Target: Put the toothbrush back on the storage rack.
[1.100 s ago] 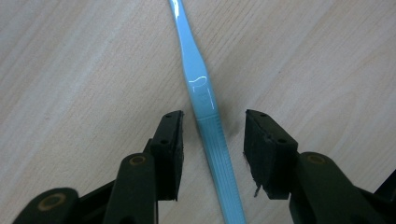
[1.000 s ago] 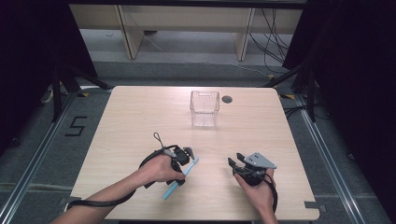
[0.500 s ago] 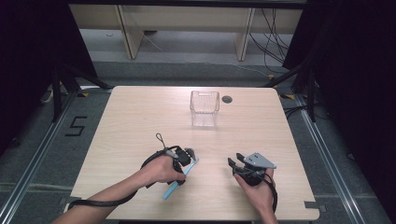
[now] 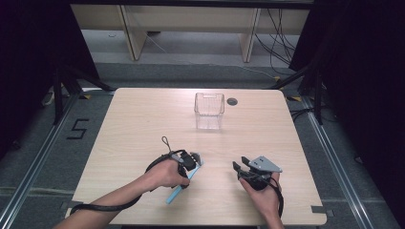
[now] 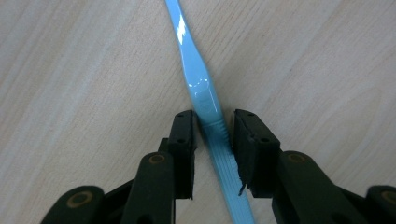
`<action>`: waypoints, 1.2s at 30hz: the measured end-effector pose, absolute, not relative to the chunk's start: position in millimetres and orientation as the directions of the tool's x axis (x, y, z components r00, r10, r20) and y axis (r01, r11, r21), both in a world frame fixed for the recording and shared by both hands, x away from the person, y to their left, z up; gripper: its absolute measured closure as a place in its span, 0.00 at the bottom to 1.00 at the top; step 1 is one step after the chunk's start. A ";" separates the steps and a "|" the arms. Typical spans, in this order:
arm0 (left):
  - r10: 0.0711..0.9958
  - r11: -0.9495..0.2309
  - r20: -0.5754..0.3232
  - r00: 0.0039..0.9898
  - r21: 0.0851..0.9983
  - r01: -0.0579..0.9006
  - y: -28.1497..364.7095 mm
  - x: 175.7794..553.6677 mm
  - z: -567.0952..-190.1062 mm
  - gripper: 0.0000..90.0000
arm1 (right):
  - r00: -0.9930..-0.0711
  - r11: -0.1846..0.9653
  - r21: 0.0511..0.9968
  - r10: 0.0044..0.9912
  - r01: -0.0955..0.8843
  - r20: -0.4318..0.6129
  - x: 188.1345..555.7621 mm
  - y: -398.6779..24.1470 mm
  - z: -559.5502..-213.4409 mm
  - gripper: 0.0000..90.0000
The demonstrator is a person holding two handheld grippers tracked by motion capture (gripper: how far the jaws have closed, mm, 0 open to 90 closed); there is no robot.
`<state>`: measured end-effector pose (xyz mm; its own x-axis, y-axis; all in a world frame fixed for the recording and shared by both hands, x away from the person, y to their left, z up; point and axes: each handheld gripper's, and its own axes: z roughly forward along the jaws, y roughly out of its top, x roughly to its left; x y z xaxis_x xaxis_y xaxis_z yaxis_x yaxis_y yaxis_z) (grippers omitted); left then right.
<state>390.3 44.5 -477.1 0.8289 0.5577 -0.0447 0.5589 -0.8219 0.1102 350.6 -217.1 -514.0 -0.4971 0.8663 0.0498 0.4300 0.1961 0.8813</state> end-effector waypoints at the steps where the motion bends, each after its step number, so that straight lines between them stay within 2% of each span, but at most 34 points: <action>1: 0.555 -0.824 -0.042 0.831 0.107 0.556 44.5 390.2 -477.0 0.77 | -0.497 0.196 0.881 0.866 0.431 0.050 350.5 -217.0 -514.0 0.63; 15: 0.523 -0.849 -0.001 0.852 0.093 0.521 43.9 388.3 -477.3 0.86 | -0.510 0.228 0.887 0.860 0.401 0.010 352.3 -217.5 -514.3 0.63; 24: 0.499 -0.864 0.008 0.866 0.085 0.497 44.5 387.2 -476.4 0.87 | -0.511 0.226 0.887 0.859 0.402 0.013 352.5 -217.2 -514.3 0.64; 36: 0.493 -0.863 0.007 0.870 0.131 0.488 46.1 385.6 -471.4 0.87 | -0.514 0.221 0.888 0.858 0.403 0.020 352.5 -217.5 -514.6 0.64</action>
